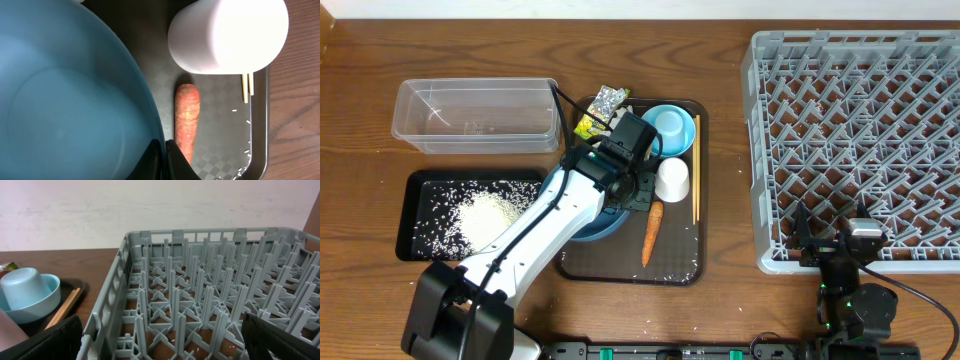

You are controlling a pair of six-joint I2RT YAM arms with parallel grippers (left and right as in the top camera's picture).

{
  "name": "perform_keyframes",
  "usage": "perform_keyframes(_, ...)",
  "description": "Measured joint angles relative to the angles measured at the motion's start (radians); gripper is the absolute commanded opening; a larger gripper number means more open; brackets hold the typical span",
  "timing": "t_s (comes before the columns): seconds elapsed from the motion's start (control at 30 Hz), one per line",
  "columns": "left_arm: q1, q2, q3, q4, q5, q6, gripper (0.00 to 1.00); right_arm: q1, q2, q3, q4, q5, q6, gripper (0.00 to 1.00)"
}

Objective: Sort waste into correct bins and load items into the dishwasher rack
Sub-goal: 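Carry the blue plate back and set it on the dark tray, then grasp the orange carrot with the left gripper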

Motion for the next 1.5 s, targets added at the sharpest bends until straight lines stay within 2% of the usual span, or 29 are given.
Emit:
perform_keyframes(0.2,-0.003,0.0,0.0,0.015,0.034,0.0,0.08,0.0,0.0,0.0,0.0,0.0,0.0,0.99)
perform_keyframes(0.27,-0.003,0.0,0.0,0.034,0.053,0.002,0.15,0.0,0.0,0.0,0.0,0.0,0.0,0.99)
perform_keyframes(0.33,-0.003,0.0,0.0,0.046,0.069,0.0,0.17,0.0,0.0,0.0,0.0,0.0,0.0,0.99)
perform_keyframes(0.37,-0.003,0.0,0.0,0.047,0.072,-0.003,0.24,0.0,0.0,0.0,0.0,0.0,0.0,0.99)
perform_keyframes(0.5,-0.003,0.0,0.0,0.045,0.079,-0.002,0.31,0.0,0.0,0.0,0.0,0.0,0.0,0.99)
perform_keyframes(0.8,-0.009,0.0,0.0,0.027,0.142,-0.003,0.31,0.0,0.0,0.0,0.0,0.0,0.0,0.99)
perform_keyframes(0.93,-0.059,0.0,0.0,-0.015,0.174,0.0,0.33,0.0,0.0,0.0,0.0,0.0,0.0,0.99)
perform_keyframes(1.07,-0.153,0.0,0.0,-0.059,0.166,0.005,0.42,0.0,0.0,0.0,0.0,0.0,0.0,0.99)
perform_keyframes(1.17,-0.212,0.0,0.0,-0.099,0.13,0.038,0.54,0.0,0.0,0.0,0.0,0.0,0.0,0.99)
perform_keyframes(1.23,-0.249,0.0,0.0,-0.123,0.106,0.103,0.63,0.0,0.0,0.0,0.0,0.0,0.0,0.99)
perform_keyframes(1.37,-0.293,0.0,0.0,-0.139,0.067,0.195,0.69,0.0,0.0,0.0,0.0,0.0,0.0,0.99)
perform_keyframes(1.5,-0.296,0.0,0.0,-0.143,0.044,0.264,0.7,0.0,0.0,0.0,0.0,0.0,0.0,0.99)
